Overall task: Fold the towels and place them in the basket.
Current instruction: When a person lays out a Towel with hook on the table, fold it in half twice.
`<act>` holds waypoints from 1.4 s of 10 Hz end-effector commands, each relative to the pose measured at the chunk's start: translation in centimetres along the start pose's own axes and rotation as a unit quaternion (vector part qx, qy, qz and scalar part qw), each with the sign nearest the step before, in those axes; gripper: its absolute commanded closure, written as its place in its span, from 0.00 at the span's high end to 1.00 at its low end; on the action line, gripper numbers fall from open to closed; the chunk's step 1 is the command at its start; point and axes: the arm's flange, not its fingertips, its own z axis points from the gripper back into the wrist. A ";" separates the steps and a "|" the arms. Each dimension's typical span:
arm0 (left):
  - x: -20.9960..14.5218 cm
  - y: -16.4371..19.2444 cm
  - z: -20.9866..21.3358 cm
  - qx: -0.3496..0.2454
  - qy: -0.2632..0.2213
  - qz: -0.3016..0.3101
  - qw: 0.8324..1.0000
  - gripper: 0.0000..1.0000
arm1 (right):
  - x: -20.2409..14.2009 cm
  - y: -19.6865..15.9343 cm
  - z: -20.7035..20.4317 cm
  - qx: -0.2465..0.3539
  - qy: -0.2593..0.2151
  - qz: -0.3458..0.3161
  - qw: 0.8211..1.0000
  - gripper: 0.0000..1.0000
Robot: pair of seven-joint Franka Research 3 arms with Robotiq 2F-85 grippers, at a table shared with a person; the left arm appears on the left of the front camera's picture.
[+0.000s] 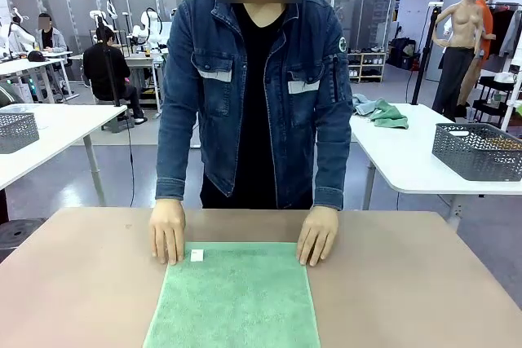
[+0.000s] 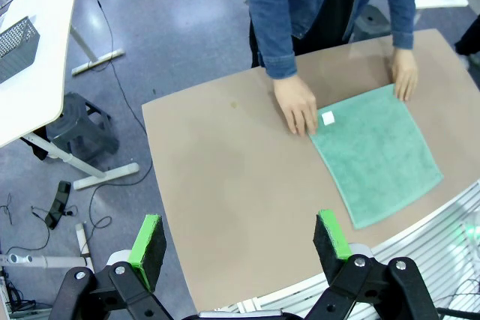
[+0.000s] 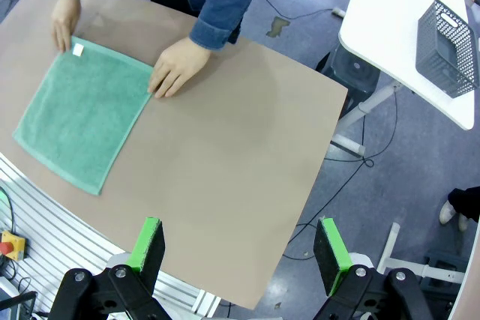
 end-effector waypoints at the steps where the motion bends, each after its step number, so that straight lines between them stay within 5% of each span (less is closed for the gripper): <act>1: 0.0 0.0 0.0 0.000 0.000 -0.001 1.000 1.00 | 0.0 -0.1 -0.1 0.000 0.001 0.000 1.000 1.00; 14: 0.0 0.0 0.0 0.000 0.000 -0.001 1.000 1.00 | 0.0 -0.1 -0.1 0.000 0.001 0.000 1.000 1.00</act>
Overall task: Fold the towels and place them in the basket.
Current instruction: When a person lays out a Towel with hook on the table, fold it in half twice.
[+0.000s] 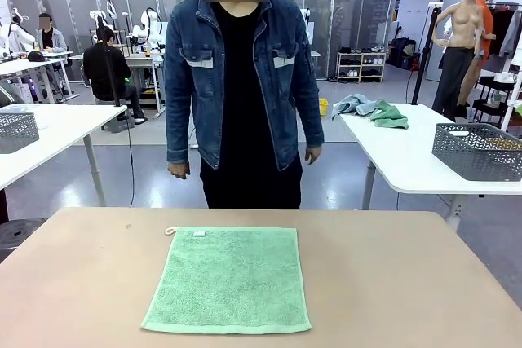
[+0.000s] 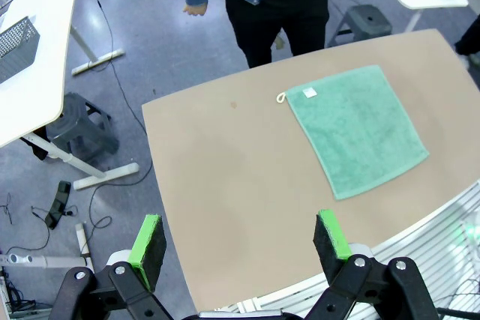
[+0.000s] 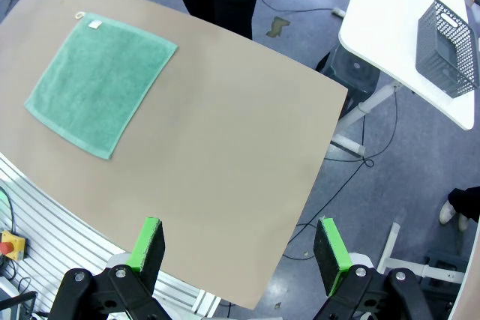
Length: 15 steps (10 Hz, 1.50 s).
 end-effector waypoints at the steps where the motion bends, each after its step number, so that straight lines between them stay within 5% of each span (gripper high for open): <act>1: 0.0 0.0 0.0 0.000 0.000 -0.001 1.000 1.00 | 0.0 -0.1 -0.1 0.000 0.001 0.000 1.000 1.00; 5: -0.1 -0.4 0.2 0.008 -0.010 -0.028 1.000 1.00 | 0.0 0.0 0.0 0.000 0.000 0.000 1.000 1.00; 8: 0.2 -4.6 -1.1 0.025 -0.012 -0.154 0.988 1.00 | 2.3 4.8 -2.0 -0.012 0.005 0.127 0.992 1.00; 12: -1.1 -10.1 -5.2 0.014 -0.008 -0.348 0.937 1.00 | 3.6 13.1 -6.8 0.005 0.043 0.297 0.954 1.00; 15: -3.0 -15.4 -11.8 -0.031 0.069 -0.394 0.916 1.00 | 2.8 18.8 -12.6 0.053 0.066 0.372 0.924 1.00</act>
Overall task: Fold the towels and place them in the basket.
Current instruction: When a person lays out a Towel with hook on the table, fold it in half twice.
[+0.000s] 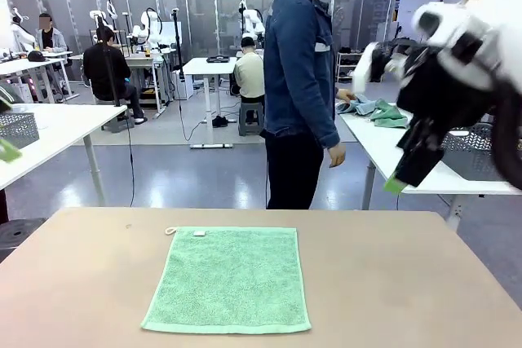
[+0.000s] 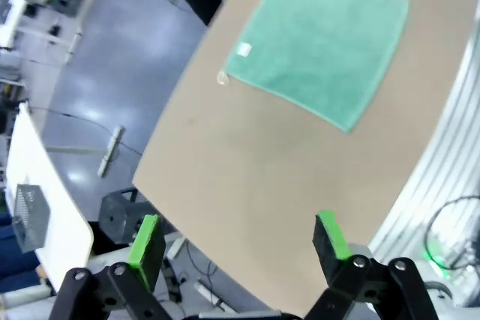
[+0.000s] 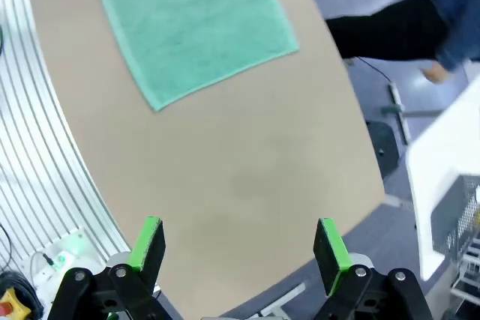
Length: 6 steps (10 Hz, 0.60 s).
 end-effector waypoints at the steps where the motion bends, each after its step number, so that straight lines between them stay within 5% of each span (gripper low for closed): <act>1: 0.7 -1.8 -4.3 -0.033 0.039 -0.016 0.999 1.00 | 0.9 0.7 -3.9 0.020 0.003 0.032 0.999 1.00; 6: 1.0 -3.6 -7.7 -0.071 0.068 -0.041 0.994 1.00 | 1.6 2.2 -8.2 0.053 0.035 0.039 0.997 1.00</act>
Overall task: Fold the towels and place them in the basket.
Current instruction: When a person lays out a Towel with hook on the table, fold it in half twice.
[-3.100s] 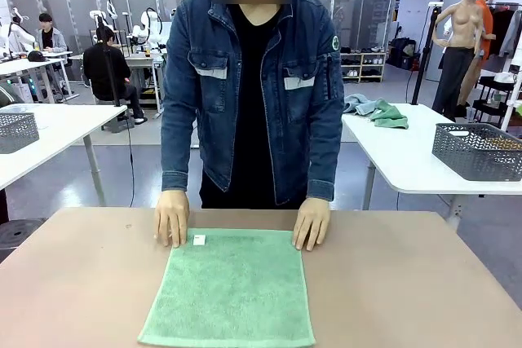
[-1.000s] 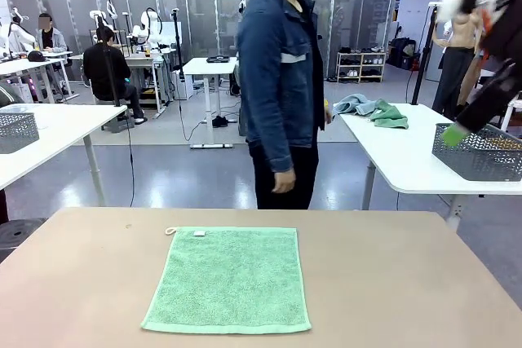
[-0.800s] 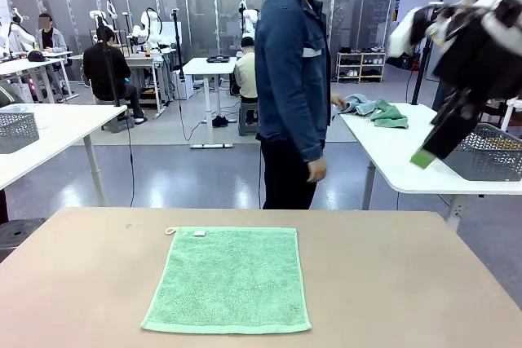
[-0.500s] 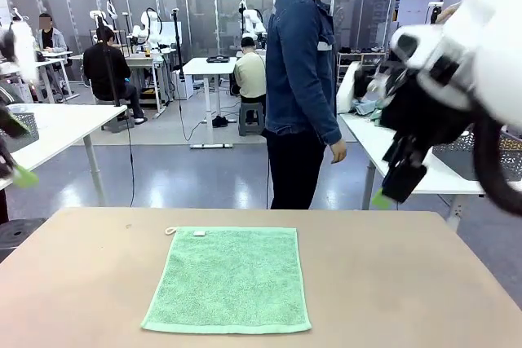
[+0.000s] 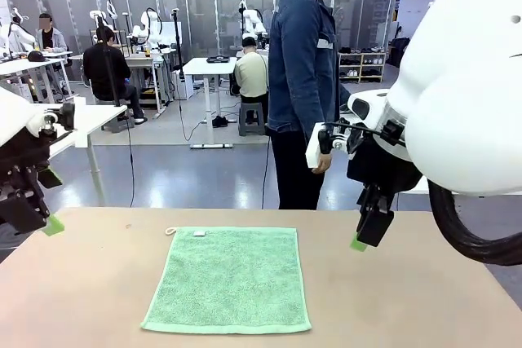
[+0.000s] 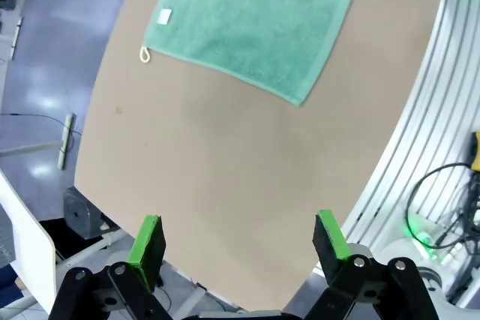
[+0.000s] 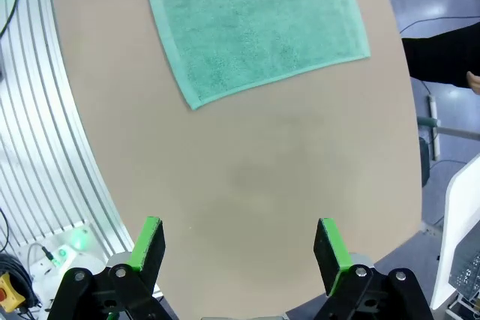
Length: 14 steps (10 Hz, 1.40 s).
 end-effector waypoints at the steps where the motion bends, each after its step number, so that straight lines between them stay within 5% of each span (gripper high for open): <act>1: -0.2 0.0 0.0 0.001 0.001 0.003 1.000 1.00 | -0.1 0.1 0.1 -0.001 -0.001 0.000 1.000 1.00; 5: -0.1 0.1 0.0 -0.001 -0.001 0.001 1.000 1.00 | 0.0 0.0 0.1 -0.001 -0.001 0.000 1.000 1.00; 6: 1.5 -1.2 -1.8 -0.037 -0.015 -0.074 0.996 1.00 | 1.4 0.7 -2.1 0.013 0.002 0.064 0.998 1.00; 11: 4.8 -4.2 -13.1 -0.113 0.010 -0.207 0.972 1.00 | 4.7 3.4 -9.7 0.033 0.023 0.168 0.985 1.00; 14: 5.4 -6.0 -18.6 -0.119 0.027 -0.234 0.965 1.00 | 5.8 4.4 -14.2 0.042 0.041 0.207 0.977 1.00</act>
